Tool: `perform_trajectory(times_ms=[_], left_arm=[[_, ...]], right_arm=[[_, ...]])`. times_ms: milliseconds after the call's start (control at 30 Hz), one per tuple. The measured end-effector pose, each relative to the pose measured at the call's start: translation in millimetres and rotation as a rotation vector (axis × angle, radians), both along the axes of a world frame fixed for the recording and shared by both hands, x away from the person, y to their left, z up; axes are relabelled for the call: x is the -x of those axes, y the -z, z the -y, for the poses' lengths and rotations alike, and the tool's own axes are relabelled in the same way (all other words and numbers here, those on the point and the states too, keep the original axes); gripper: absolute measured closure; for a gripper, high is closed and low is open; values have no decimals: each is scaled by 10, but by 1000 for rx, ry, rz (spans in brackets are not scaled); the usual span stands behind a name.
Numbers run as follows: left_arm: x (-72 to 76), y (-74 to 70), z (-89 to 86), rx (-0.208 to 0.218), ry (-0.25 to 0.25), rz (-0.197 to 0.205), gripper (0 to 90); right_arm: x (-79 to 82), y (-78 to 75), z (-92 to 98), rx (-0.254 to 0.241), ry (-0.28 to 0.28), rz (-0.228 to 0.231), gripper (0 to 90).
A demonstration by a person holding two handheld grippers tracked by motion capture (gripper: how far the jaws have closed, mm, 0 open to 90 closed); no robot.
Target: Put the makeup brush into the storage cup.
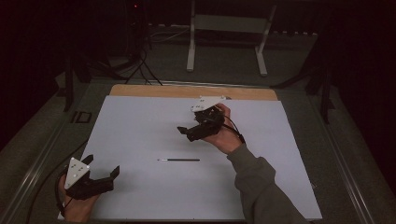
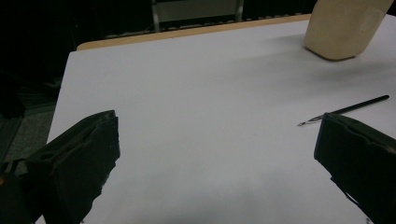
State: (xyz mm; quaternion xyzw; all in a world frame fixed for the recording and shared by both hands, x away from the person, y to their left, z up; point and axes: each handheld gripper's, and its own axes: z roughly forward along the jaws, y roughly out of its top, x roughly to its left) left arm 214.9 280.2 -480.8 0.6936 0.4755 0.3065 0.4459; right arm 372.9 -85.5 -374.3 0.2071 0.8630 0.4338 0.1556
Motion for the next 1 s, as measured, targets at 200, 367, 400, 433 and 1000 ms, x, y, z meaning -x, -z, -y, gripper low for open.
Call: perform_trajectory(times_ms=[200, 367, 400, 433, 1000], left_arm=[[0, 0, 2, 0, 1, 0, 14], [0, 0, 1, -1, 1, -1, 14], [0, -1, 1, -1, 1, -1, 14], [0, 0, 1, -1, 1, 0, 14], [-2, 1, 3, 1, 3, -2, 14]], right_arm=[[-22, -27, -47, 69, -16, -6, 135], [-51, -33, -70, 110, -33, -6, 135], [-56, -31, -75, 118, -36, -7, 135], [-63, -31, -79, 130, -38, -6, 135], [-130, 7, -155, 239, -108, -56, 134]])
